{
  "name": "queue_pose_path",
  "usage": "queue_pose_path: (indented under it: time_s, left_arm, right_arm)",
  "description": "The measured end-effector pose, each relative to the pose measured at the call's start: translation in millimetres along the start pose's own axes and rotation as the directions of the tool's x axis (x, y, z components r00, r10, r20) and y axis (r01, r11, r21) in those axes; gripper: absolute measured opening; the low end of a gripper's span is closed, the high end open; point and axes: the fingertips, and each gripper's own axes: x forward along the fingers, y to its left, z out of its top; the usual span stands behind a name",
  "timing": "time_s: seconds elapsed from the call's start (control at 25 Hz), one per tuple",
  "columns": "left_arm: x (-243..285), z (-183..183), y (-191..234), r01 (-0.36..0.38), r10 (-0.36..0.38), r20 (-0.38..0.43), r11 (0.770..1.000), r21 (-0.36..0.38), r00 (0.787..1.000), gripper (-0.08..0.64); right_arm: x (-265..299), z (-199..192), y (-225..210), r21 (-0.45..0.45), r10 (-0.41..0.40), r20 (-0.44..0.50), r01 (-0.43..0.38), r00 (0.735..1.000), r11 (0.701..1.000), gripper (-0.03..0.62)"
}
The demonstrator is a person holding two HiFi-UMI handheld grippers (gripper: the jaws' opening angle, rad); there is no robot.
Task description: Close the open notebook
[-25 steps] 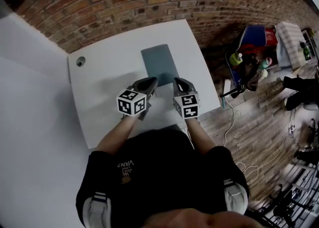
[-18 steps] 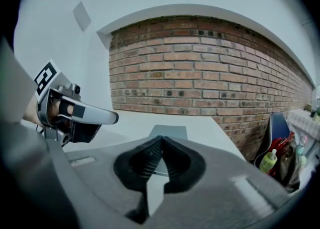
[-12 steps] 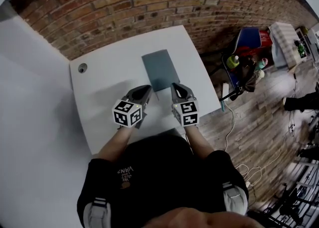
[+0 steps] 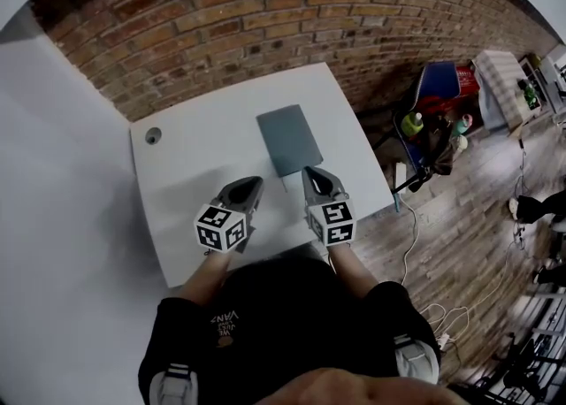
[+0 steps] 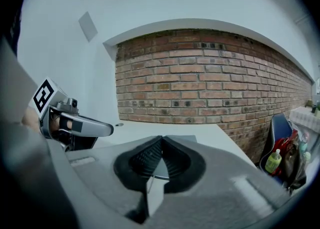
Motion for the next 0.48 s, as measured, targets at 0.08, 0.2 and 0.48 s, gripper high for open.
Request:
queue_pose_path:
  time_s: [0.08, 0.2, 0.48]
  left_arm:
    - [-8, 1, 0, -0.007, 0.007, 0.007, 1.0, 0.026, 1.0, 0.026]
    - [-19, 4, 0, -0.016, 0.015, 0.019, 0.998, 0.056, 1.0, 0.026]
    - [-39, 4, 2, -0.033, 0.031, 0.051, 0.998, 0.045, 0.998, 0.017]
  right_arm:
    - [-4, 2, 4, -0.003, -0.006, 0.007, 0.006, 1.0, 1.0, -0.002]
    - [-10, 6, 8, -0.001, -0.011, 0.018, 0.011, 1.0, 1.0, -0.002]
    - [-19, 13, 25, -0.003, 0.007, 0.039, -0.007, 0.999, 1.0, -0.002]
